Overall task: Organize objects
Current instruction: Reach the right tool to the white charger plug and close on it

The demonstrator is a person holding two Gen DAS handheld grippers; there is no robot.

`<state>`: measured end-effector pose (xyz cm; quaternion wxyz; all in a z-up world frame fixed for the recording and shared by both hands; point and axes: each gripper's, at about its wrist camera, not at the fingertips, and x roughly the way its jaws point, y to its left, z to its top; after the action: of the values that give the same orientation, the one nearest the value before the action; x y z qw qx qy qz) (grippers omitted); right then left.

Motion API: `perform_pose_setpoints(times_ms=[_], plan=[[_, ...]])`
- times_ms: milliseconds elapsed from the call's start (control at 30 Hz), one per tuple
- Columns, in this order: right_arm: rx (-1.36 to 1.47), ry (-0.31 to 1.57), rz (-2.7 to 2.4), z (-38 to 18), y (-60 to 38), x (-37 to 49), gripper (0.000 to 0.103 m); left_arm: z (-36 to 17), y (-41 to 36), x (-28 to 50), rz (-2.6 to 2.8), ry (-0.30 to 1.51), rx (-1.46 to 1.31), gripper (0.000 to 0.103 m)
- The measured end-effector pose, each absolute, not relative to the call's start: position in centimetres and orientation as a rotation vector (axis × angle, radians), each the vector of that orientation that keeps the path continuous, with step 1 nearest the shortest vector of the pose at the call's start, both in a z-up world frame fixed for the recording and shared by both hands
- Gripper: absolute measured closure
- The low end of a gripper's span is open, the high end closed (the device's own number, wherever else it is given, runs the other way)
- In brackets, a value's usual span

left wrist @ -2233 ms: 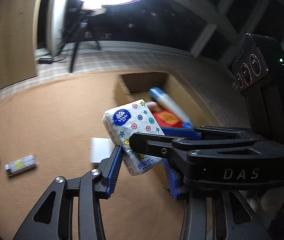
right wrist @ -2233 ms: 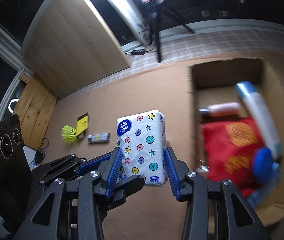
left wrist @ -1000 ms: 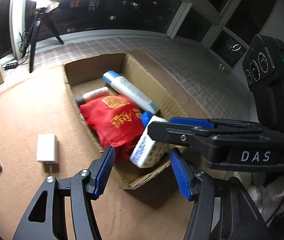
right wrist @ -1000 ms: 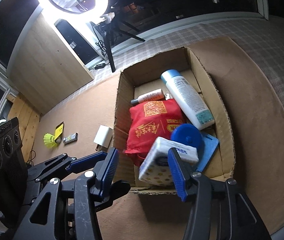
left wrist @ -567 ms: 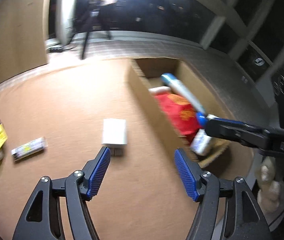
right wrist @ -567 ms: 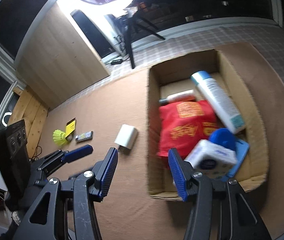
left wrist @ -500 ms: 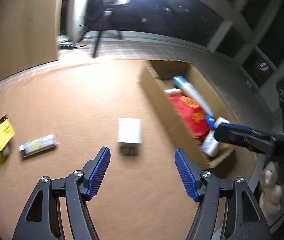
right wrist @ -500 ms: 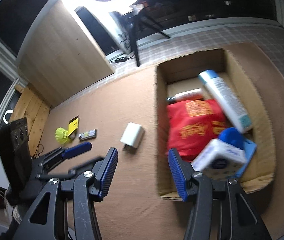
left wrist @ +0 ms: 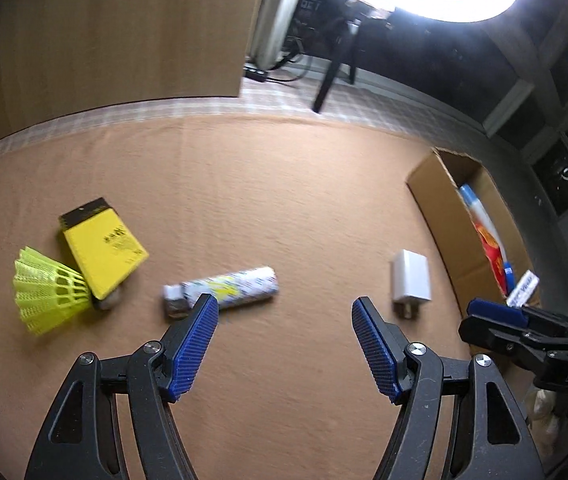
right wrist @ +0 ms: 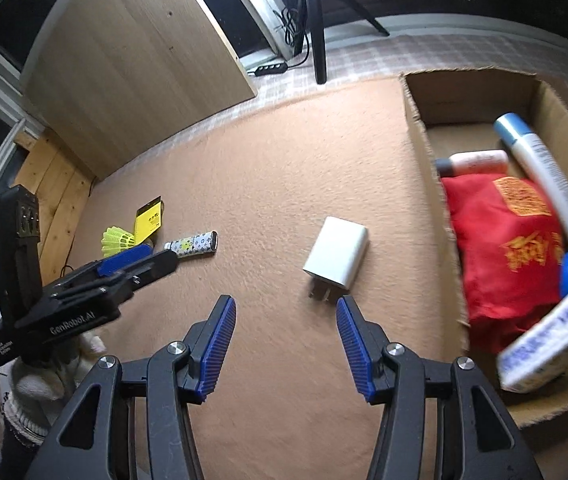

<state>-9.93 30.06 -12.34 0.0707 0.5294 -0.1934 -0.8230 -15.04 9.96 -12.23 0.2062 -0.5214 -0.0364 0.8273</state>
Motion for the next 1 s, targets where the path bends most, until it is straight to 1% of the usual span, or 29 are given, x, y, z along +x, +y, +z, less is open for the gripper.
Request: perform_pose_setpoints(times_ms=[200, 433, 733, 1000], plan=[[1.667, -0.613, -2.486, -13.7, 30.2, -11.3, 0.054, -12.5, 8.1, -16.7, 2.287, -0.147, -1.453, 0.031], [1.752, -0.734, -2.469, -15.2, 31.6, -13.8, 0.054, -12.7, 9.9, -16.6, 2.218, -0.119, -1.413, 0.031], [1.838, -0.667, -2.44, -16.8, 30.9, -17.0, 0.054, -12.1, 9.5, -14.8, 2.2, -0.078, -1.376, 0.032], [1.858, -0.655, -2.338, -17.6, 28.3, -17.5, 0.054, -12.4, 7.4, -13.2, 2.194, -0.101, -1.39, 0.032]])
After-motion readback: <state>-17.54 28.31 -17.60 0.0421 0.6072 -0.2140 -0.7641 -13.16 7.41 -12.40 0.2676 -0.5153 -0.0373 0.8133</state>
